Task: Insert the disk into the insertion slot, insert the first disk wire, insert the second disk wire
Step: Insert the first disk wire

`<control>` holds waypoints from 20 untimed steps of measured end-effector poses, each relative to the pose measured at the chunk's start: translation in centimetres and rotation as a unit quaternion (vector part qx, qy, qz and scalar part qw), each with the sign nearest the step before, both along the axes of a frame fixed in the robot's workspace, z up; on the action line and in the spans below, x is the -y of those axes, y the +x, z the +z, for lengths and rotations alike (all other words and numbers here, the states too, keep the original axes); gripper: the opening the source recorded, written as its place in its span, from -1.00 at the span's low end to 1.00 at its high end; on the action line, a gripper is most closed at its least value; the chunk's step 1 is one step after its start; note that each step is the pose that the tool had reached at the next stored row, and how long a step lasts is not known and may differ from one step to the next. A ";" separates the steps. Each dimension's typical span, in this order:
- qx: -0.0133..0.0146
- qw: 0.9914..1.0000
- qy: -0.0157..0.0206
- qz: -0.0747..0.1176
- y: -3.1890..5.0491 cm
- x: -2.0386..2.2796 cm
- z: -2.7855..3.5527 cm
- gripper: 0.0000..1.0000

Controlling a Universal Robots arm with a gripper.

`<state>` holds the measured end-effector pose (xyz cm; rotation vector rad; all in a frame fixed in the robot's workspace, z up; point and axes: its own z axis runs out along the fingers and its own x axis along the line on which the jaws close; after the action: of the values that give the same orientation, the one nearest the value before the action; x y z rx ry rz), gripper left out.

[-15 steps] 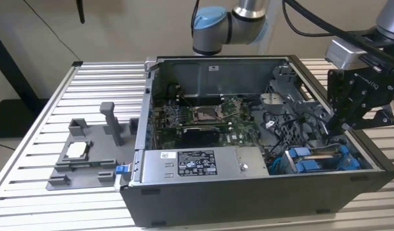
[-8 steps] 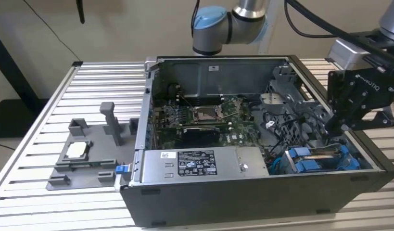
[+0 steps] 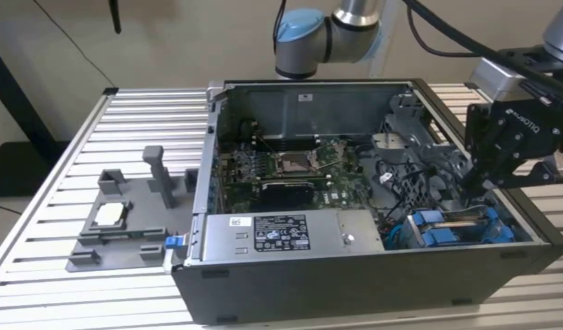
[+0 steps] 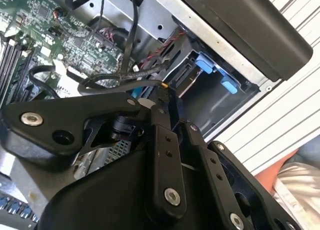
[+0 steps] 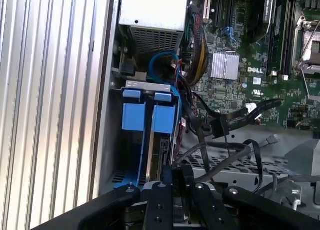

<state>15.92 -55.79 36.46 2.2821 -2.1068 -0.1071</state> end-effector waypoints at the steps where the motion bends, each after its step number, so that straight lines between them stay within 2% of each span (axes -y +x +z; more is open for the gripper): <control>1: 0.000 1.000 0.000 -0.003 0.03 0.00 -0.09 -0.62; 4: 0.000 1.000 0.000 -0.019 0.06 0.00 -0.33 -0.62; 8: 0.000 0.999 0.000 -0.040 0.13 0.00 -0.54 -0.62; 12: -0.001 0.999 0.000 -0.043 0.42 0.16 -0.74 -0.62; 16: -0.005 0.999 0.000 -0.045 0.56 0.48 -1.02 -0.62; 20: -0.006 0.999 0.000 -0.047 0.96 0.74 -1.36 -0.62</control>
<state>16.88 -56.53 35.09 2.1772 -2.2068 -0.1228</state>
